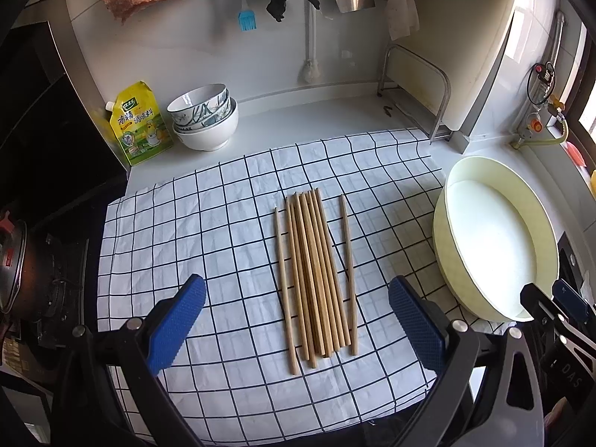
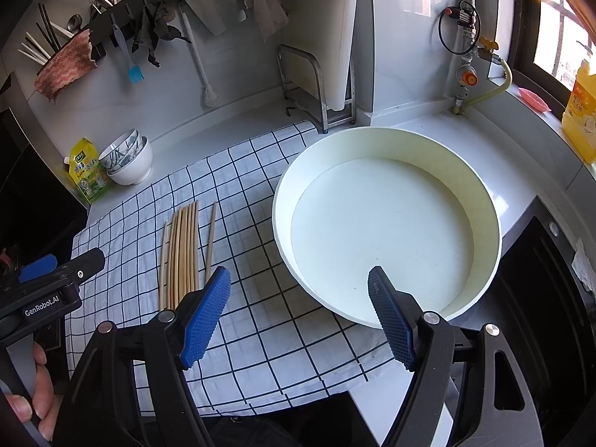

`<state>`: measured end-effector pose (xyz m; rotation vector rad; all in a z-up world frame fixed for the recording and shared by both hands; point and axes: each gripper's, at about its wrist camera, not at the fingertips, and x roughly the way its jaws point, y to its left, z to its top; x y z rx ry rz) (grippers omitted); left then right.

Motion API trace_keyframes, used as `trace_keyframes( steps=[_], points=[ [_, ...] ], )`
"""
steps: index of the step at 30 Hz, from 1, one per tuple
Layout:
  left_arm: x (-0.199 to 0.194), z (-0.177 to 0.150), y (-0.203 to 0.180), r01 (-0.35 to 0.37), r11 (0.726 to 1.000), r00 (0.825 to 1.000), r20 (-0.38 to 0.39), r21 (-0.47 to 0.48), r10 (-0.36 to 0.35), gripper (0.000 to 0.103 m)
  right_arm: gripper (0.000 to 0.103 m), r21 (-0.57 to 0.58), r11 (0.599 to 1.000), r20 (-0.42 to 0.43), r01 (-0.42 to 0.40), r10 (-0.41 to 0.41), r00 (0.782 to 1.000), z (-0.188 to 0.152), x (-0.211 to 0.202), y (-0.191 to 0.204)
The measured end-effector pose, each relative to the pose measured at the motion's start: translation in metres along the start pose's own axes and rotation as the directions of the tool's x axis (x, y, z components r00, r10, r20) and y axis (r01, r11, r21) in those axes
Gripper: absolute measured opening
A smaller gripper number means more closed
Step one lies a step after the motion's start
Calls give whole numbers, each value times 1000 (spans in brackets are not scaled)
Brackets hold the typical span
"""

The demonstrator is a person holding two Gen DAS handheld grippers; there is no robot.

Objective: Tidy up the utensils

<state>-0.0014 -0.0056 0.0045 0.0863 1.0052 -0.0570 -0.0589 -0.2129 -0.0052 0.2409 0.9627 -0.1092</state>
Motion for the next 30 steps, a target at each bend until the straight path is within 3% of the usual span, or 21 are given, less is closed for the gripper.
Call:
trace_keyframes(
  steps=[30],
  points=[
    [-4, 0, 3, -2, 1000, 1000, 3, -1, 2, 97, 73, 6, 1000, 11, 0, 0, 1000, -1, -3, -3]
  ],
)
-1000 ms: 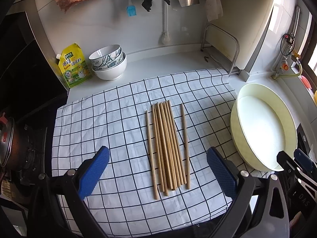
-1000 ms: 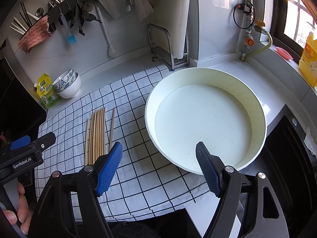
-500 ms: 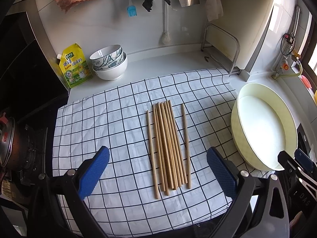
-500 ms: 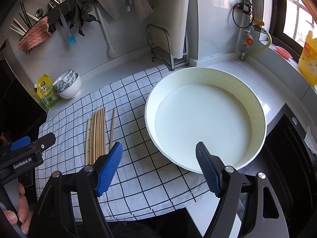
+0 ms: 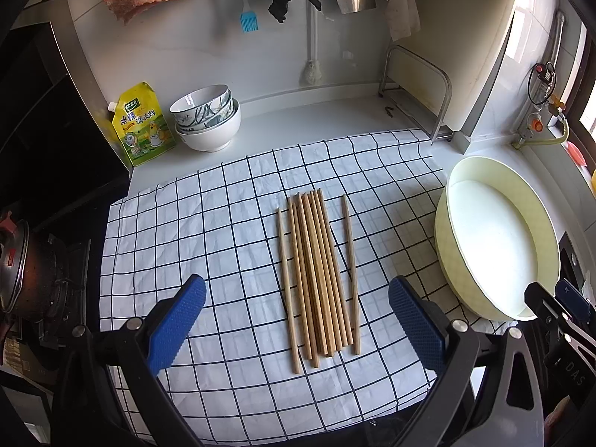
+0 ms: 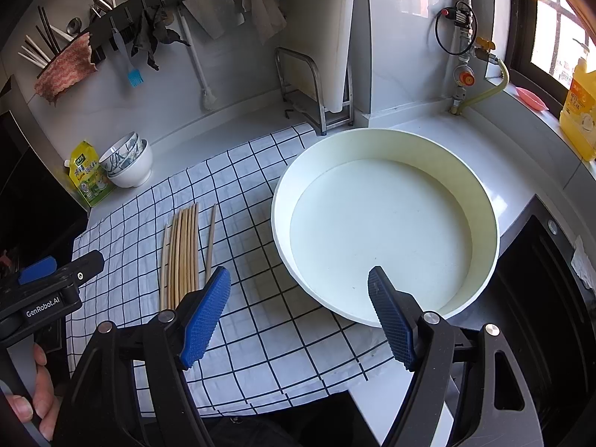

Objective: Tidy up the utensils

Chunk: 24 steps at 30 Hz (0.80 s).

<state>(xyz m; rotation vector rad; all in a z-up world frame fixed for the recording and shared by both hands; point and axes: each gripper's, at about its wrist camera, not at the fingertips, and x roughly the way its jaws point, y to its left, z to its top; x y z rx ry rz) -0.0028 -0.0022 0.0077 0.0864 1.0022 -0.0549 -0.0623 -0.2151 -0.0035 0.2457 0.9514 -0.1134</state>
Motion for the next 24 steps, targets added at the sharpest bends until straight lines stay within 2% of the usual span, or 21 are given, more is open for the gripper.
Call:
trace_keyframes(
  steps=[24],
  points=[
    [0, 1, 5, 0, 1000, 1000, 0, -2, 0, 97, 73, -10, 1000, -3, -6, 6, 1000, 3, 1, 4]
  ],
)
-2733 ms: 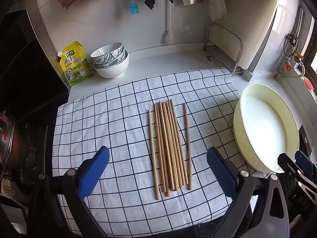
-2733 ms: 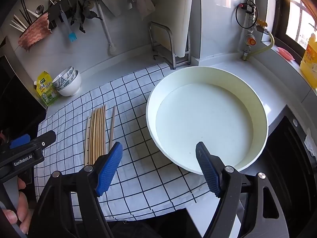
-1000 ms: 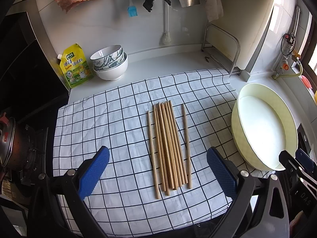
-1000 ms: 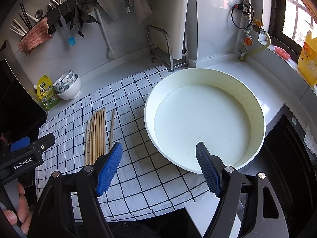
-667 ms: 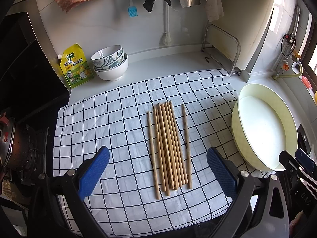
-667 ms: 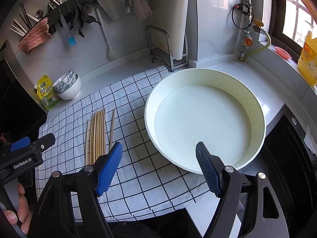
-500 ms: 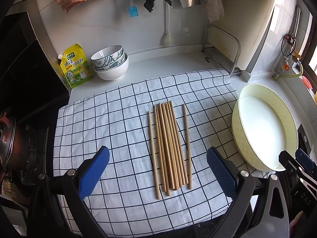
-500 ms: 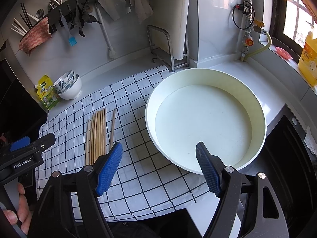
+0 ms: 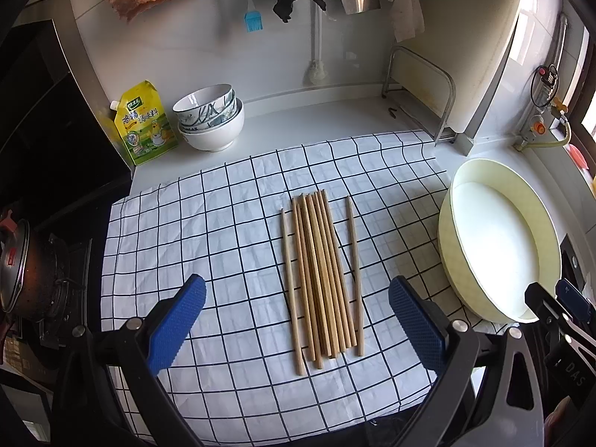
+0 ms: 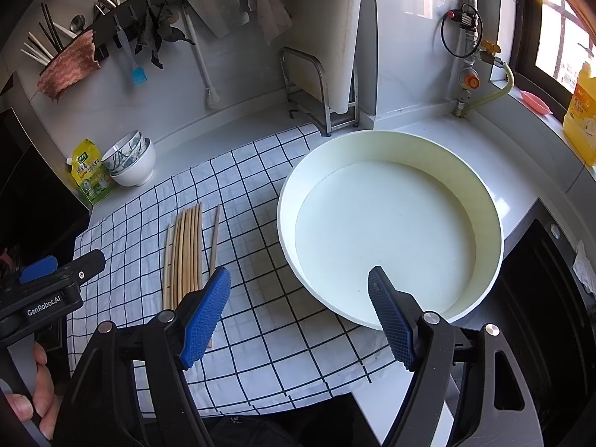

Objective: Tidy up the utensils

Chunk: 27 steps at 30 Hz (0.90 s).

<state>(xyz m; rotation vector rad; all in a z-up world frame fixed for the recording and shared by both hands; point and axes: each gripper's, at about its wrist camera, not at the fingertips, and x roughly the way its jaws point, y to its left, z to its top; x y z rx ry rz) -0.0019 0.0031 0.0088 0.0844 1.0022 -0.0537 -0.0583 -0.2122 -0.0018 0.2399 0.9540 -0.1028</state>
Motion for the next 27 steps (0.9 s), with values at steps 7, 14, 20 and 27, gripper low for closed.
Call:
trace_keyframes(
  steps=[7, 14, 20, 27],
  points=[
    [4, 3, 9, 0, 1000, 1000, -6, -8, 0, 97, 73, -10, 1000, -5, -3, 3, 1000, 1, 3, 4],
    [14, -1, 17, -14, 1000, 1000, -6, -12, 14, 97, 73, -29, 999, -14, -23, 22, 1000, 1, 11, 12],
    [35, -14, 49, -61, 996, 998, -9, -69, 61, 97, 73, -129, 989, -35, -68, 64, 997, -4, 26, 37],
    [73, -31, 80, -70, 995, 996, -54, -76, 66, 97, 73, -220, 965, -123, -142, 117, 985, -17, 68, 77]
  ],
)
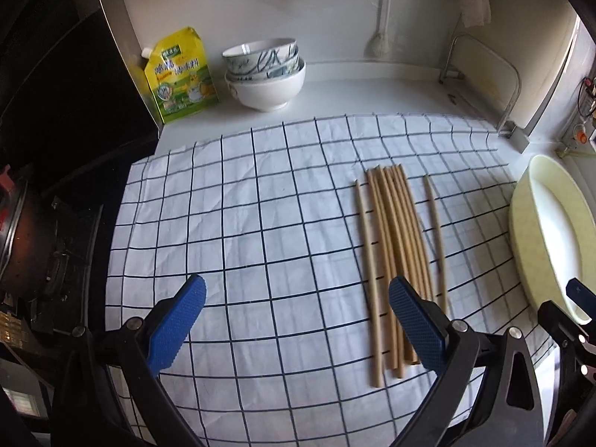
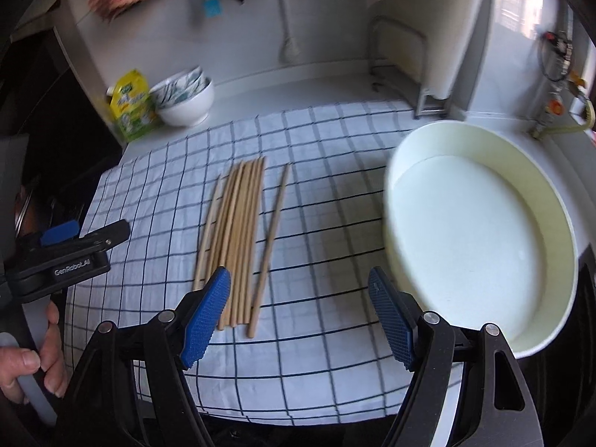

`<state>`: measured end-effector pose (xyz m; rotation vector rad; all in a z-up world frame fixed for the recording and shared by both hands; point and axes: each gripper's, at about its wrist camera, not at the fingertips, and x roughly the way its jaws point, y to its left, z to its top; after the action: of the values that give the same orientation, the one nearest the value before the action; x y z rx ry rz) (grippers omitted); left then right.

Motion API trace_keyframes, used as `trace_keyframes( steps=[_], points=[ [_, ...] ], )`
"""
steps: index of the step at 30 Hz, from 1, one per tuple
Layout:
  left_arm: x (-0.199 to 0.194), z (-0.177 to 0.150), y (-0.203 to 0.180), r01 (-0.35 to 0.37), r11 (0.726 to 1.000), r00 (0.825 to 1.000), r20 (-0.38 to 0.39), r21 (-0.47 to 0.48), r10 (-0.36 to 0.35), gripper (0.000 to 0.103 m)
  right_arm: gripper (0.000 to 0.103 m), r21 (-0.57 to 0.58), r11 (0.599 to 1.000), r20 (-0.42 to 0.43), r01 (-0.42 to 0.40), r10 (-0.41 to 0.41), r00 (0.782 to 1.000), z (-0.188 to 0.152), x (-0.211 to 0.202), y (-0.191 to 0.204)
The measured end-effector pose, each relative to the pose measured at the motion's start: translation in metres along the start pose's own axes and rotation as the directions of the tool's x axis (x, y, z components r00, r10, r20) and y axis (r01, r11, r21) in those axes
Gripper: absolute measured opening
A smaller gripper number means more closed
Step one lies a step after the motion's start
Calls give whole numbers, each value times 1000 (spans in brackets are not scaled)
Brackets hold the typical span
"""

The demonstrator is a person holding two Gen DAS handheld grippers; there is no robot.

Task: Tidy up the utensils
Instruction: 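Close the left tool on one wooden chopstick while the right tool grasps another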

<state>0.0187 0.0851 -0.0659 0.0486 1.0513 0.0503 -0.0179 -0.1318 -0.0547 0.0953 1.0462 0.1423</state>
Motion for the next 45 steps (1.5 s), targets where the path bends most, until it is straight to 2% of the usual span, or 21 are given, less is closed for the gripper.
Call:
trace_keyframes(
  steps=[6, 12, 17, 30, 45],
  points=[
    [39, -10, 6, 28, 1000, 998, -49, 1, -28, 97, 73, 1, 999, -77, -32, 32, 997, -1, 53, 13],
    [63, -12, 2, 61, 998, 997, -52, -5, -61, 97, 73, 28, 999, -120, 17, -13, 993, 0, 96, 8],
    [76, -9, -2, 79, 997, 995, -61, -6, -80, 97, 73, 14, 998, -129, 67, -65, 990, 2, 115, 7],
    [91, -14, -12, 105, 994, 991, -82, -9, -106, 97, 73, -11, 992, -133, 123, -124, 983, -6, 127, 0],
    [107, -20, -29, 53, 998, 988, -145, 32, -48, 98, 73, 0, 990, -117, 140, -139, 983, -10, 121, -11]
  ],
)
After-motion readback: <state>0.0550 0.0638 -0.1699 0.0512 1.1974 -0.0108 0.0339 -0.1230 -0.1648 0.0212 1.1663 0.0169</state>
